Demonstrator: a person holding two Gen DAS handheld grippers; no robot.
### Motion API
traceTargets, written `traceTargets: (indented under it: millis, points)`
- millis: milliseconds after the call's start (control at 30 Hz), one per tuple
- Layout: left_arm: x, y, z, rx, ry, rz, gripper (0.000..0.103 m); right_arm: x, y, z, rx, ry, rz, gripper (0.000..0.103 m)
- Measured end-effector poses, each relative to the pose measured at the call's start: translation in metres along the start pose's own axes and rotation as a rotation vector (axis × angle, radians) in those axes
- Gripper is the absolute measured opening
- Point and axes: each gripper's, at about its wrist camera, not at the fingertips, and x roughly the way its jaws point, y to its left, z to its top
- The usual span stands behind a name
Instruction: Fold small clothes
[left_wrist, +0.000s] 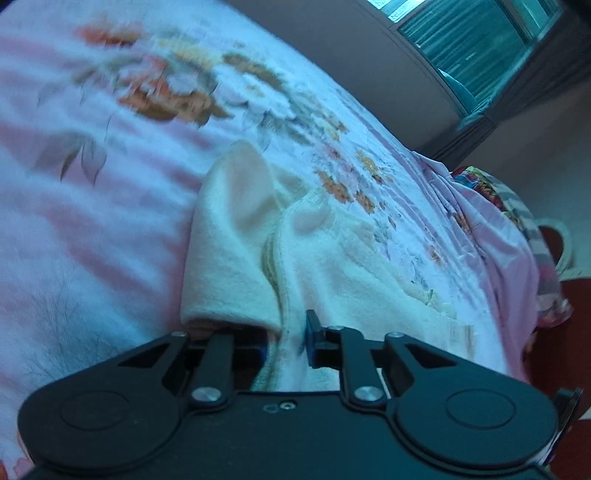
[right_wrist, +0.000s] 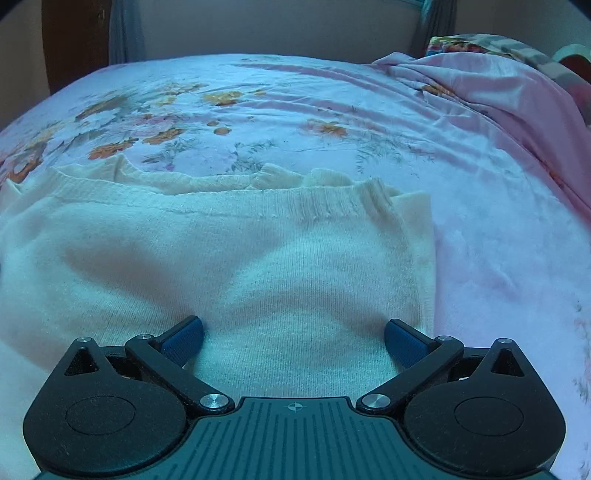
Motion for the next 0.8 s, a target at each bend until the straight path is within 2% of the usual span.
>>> traceTargets:
  millis: [100, 167, 300, 433, 500, 567, 633, 700, 800]
  points:
    - [-0.012, -0.022, 0.0, 0.085, -0.054, 0.017, 0.015, -0.003, -0.004, 0.002, 0.015, 0.002, 0.014, 0.103]
    - [-0.02, -0.045, 0.0, 0.177, -0.087, 0.016, 0.013, -0.012, -0.009, 0.002, 0.047, -0.022, 0.049, 0.103]
    - [-0.021, -0.103, -0.006, 0.346, -0.106, -0.024, 0.013, -0.033, -0.024, 0.002, 0.115, -0.073, 0.109, 0.103]
    - [0.001, -0.162, -0.032, 0.48, -0.048, -0.073, 0.013, -0.052, -0.042, 0.0, 0.146, -0.096, 0.126, 0.103]
    - [0.018, -0.185, -0.055, 0.524, 0.015, -0.09, 0.013, -0.06, -0.053, -0.003, 0.155, -0.104, 0.126, 0.103]
    - [0.037, -0.201, -0.08, 0.564, 0.09, -0.07, 0.015, -0.066, -0.066, -0.008, 0.167, -0.104, 0.116, 0.103]
    - [0.049, -0.206, -0.098, 0.549, 0.145, -0.047, 0.018, -0.069, -0.08, -0.014, 0.186, -0.095, 0.103, 0.103]
    - [0.047, -0.21, -0.105, 0.537, 0.155, -0.051, 0.028, -0.071, -0.094, -0.02, 0.214, -0.088, 0.099, 0.103]
    - [0.03, -0.214, -0.102, 0.52, 0.165, -0.11, 0.034, -0.078, -0.106, -0.025, 0.24, -0.086, 0.109, 0.103]
